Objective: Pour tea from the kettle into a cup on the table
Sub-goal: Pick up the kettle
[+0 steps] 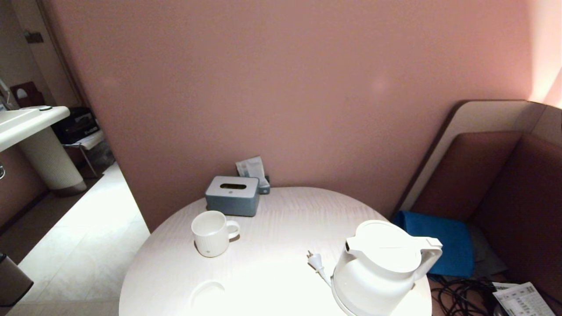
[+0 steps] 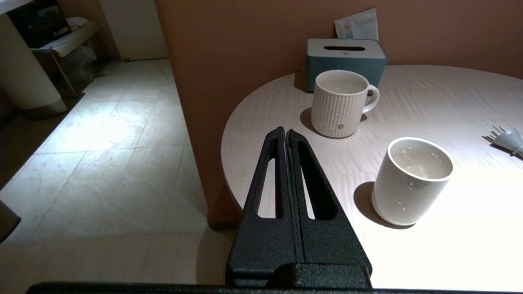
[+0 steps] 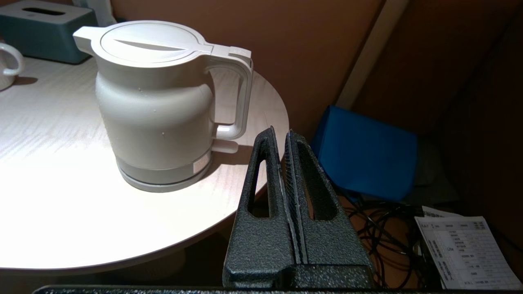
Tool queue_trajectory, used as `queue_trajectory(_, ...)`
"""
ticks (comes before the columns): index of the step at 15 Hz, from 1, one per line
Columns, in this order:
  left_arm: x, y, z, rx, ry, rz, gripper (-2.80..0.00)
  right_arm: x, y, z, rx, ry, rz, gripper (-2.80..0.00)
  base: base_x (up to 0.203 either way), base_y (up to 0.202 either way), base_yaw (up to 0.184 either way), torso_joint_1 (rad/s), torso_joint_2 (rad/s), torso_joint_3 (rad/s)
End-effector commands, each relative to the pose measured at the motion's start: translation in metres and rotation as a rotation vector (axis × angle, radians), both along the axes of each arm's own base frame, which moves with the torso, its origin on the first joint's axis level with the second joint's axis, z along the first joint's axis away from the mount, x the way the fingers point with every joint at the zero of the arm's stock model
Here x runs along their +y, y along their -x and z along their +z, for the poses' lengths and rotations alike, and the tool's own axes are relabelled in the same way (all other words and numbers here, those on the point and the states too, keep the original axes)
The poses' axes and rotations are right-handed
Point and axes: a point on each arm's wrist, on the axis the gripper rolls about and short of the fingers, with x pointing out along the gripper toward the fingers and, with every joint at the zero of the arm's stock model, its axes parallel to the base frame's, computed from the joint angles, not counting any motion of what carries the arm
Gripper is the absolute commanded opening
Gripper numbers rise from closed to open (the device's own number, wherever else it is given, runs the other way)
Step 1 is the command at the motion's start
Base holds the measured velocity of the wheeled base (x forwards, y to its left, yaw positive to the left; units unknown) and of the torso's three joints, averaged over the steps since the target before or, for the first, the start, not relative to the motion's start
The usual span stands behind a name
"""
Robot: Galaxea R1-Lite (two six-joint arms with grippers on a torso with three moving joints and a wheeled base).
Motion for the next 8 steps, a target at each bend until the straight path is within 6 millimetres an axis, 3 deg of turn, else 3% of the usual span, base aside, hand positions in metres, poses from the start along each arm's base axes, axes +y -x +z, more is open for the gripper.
queue_trajectory(1,0.0000,-0.0001,0.0001,0.001,0.000,0.002,-2.80,0.0000,0.0000,-0.0001,0.000,0.001,0.001,-2.80,0.000,0.000,0.000,0.000,0.00,0.000)
queue_trajectory(8,0.0000,-0.0001,0.0001,0.001,0.000,0.001,-2.80,-0.0001,-0.0001,0.0001,-0.002,-0.024,-0.003,-2.80,0.000,0.000,0.000,0.000,0.00,0.000)
